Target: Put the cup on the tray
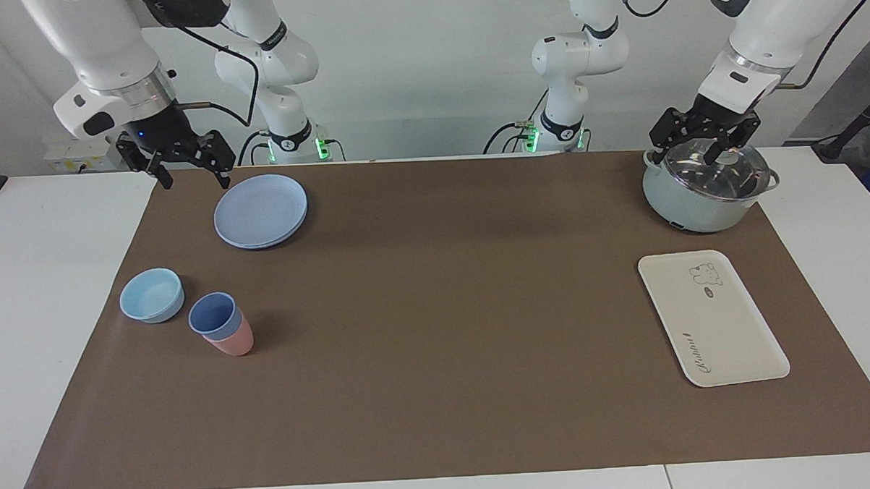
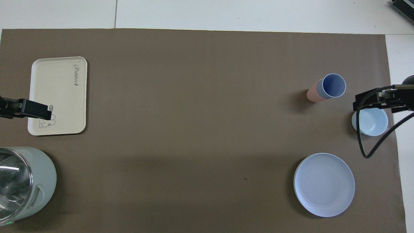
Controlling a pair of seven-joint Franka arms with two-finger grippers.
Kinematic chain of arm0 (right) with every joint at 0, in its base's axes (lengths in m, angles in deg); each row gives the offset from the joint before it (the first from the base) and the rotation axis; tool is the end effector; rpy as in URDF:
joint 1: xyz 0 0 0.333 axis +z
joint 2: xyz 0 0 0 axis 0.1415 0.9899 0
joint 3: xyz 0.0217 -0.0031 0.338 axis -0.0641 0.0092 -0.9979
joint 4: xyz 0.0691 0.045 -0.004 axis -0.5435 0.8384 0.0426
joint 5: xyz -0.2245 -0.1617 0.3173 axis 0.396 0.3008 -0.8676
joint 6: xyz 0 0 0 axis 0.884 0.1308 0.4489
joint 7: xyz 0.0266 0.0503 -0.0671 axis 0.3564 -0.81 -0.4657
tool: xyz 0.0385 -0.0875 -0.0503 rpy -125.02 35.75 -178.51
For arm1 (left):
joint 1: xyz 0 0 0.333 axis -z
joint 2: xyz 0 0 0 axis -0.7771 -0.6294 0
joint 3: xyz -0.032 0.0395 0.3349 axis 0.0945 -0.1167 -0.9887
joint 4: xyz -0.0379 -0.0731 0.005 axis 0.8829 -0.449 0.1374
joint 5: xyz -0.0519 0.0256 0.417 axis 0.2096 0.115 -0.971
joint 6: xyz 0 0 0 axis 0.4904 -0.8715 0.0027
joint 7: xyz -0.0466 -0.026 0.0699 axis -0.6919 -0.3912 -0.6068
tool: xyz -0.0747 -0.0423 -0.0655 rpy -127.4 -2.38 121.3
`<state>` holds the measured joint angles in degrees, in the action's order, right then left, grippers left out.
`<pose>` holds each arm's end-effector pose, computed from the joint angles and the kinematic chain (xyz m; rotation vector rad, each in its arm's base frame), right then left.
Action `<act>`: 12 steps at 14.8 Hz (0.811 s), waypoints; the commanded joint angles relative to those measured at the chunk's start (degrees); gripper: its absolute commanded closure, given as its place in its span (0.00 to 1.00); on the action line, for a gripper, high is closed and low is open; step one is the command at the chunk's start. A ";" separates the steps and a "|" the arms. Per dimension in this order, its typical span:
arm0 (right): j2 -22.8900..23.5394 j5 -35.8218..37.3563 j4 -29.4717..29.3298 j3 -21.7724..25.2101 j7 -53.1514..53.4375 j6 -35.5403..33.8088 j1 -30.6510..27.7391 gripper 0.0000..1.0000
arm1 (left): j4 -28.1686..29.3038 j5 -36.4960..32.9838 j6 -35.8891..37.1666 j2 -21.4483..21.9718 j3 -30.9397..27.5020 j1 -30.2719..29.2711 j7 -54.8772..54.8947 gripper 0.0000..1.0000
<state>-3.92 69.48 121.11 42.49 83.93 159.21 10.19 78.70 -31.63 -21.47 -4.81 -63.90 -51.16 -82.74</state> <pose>0.5765 0.0070 0.6557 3.1367 -0.1109 -0.0442 0.5560 -0.0270 0.6499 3.0895 -0.1690 -0.0483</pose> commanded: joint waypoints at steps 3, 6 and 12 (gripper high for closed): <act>-0.76 -1.20 1.24 0.06 0.16 -0.37 -0.56 0.00 | -0.08 -1.06 -0.04 0.21 0.33 0.43 -0.21 0.00; -1.54 -1.29 1.15 -0.03 -0.28 -2.20 -0.30 0.00 | -0.08 -4.57 0.05 0.21 0.86 0.60 -0.30 0.00; -4.19 -1.20 1.24 0.68 0.06 -2.93 -1.18 0.00 | 0.88 -4.40 -2.58 0.39 1.04 0.60 -0.56 0.00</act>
<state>-6.98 69.47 121.40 43.08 83.98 155.51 9.93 78.74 -34.53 -21.96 -4.81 -62.78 -51.10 -82.74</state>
